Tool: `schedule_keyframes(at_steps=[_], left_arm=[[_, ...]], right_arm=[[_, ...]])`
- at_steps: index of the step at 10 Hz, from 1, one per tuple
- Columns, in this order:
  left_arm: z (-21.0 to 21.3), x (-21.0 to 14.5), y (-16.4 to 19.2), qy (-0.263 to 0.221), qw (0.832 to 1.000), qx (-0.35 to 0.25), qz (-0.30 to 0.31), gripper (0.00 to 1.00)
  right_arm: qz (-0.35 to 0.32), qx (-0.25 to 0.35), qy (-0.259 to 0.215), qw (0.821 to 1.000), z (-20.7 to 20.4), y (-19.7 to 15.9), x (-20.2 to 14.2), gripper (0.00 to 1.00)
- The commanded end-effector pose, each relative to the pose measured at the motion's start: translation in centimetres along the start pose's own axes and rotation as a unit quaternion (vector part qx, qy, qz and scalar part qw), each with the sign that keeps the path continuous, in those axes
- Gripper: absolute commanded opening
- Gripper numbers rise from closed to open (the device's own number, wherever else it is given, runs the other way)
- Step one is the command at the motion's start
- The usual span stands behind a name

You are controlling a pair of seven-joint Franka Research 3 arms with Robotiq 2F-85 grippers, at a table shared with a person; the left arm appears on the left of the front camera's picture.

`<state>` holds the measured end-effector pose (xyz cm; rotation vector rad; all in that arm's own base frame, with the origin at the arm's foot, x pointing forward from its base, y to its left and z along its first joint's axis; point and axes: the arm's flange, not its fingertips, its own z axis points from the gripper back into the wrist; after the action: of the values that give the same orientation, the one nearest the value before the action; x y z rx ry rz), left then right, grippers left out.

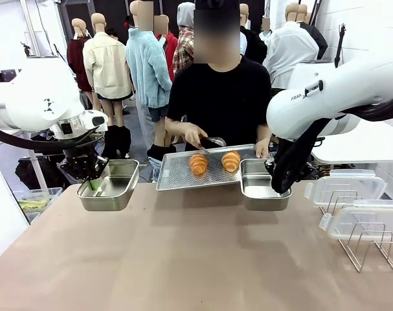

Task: Place the bread in airtight containers.
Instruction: Once an object is inside an Airtight Container , place the container in the center of the table.

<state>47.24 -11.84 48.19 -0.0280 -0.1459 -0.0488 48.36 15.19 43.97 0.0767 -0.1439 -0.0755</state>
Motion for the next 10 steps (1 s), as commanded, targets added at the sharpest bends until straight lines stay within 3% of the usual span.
schedule_keyframes(at_steps=[1,10], left_arm=[[0.32,0.06,0.04,-0.005,1.000,0.000,0.000,0.00],[0.32,0.06,0.04,-0.005,1.000,0.000,0.000,0.00]], right_arm=[[-0.002,-0.004,-0.005,1.000,0.31,0.03,-0.04,0.00],[-0.002,-0.004,-0.005,1.000,0.31,0.03,-0.04,0.00]])
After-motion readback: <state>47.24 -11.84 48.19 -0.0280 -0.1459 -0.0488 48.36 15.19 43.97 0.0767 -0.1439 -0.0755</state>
